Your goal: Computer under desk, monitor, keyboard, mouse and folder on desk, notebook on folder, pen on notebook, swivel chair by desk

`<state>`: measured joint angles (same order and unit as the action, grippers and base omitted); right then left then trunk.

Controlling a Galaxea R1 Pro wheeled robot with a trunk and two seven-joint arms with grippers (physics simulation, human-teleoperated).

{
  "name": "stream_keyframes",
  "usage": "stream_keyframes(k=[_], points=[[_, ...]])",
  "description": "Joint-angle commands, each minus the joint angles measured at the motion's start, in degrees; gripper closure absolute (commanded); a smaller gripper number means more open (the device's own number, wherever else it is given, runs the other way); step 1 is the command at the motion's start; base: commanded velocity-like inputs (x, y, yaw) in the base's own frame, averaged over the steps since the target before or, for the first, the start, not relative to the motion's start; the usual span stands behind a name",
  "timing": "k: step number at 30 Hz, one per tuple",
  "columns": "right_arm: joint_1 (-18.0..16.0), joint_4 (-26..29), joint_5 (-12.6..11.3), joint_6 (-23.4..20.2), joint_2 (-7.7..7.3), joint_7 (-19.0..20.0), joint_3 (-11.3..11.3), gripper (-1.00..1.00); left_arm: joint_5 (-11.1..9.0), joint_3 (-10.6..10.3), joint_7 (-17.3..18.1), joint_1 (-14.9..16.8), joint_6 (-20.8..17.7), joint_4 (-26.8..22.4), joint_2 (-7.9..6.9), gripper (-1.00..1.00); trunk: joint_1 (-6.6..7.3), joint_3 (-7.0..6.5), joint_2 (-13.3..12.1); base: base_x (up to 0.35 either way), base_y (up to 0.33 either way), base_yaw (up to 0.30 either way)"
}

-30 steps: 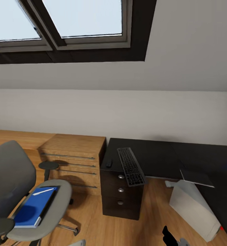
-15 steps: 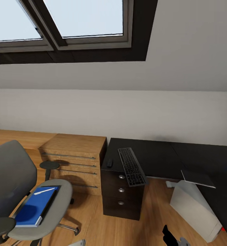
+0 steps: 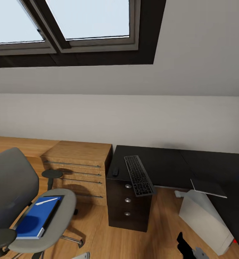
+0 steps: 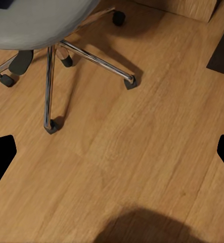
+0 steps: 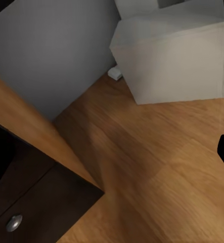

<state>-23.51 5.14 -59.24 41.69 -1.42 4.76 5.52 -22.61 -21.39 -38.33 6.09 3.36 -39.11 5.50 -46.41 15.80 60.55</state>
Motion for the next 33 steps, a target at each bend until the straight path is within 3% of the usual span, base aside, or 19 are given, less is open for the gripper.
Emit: stream_keyframes(k=[1,9,12,14,20,23,28,33], points=[[0.0,0.3,-0.6,0.8,-0.28,0.4,0.5,-1.00,-0.6,-0.3,-0.3,0.1,0.3,0.0,-0.05,-1.00,-0.01,0.07,0.1,0.000,0.000,0.000],[-0.1,7.5,2.6,2.7,-3.13,0.2,0.5,-1.00,-0.6,-0.3,-0.3,0.1,0.3,0.0,-0.05,-1.00,-0.01,0.07,0.1,0.000,0.000,0.000],[-0.2,10.4,5.3,2.6,-4.30,0.1,0.5,-1.00,-0.6,-0.3,-0.3,0.1,0.4,0.0,-0.05,-1.00,-0.01,0.07,0.1,0.000,0.000,0.000],[-0.2,13.0,8.5,2.5,-5.12,-0.1,0.5,-1.00,-0.6,-0.3,-0.3,0.1,0.4,0.0,-0.05,-1.00,-0.01,0.07,0.1,0.000,0.000,0.000],[-1.4,16.1,14.8,1.9,-5.91,-1.1,0.4,-1.00,-0.6,-0.3,-0.3,0.1,0.4,0.0,-0.05,-1.00,-0.01,0.07,0.1,0.000,0.000,0.000],[-3.5,16.6,16.3,1.0,-6.02,-2.7,0.4,-1.00,-0.6,-0.3,-0.3,0.1,0.4,0.0,-0.05,-1.00,-0.01,0.07,0.1,0.000,0.000,0.000],[-8.3,17.1,18.7,-3.6,-6.15,-7.1,0.4,-1.00,-0.6,-0.3,-0.3,0.1,0.4,0.0,-0.05,-1.00,-0.01,0.07,0.1,0.000,0.000,0.000],[-14.8,19.1,20.3,-13.8,-8.37,-14.0,0.4,-1.00,-0.6,-0.4,-0.3,0.1,0.5,0.5,-0.05,-1.00,-0.01,0.07,0.1,0.000,0.000,0.000]])
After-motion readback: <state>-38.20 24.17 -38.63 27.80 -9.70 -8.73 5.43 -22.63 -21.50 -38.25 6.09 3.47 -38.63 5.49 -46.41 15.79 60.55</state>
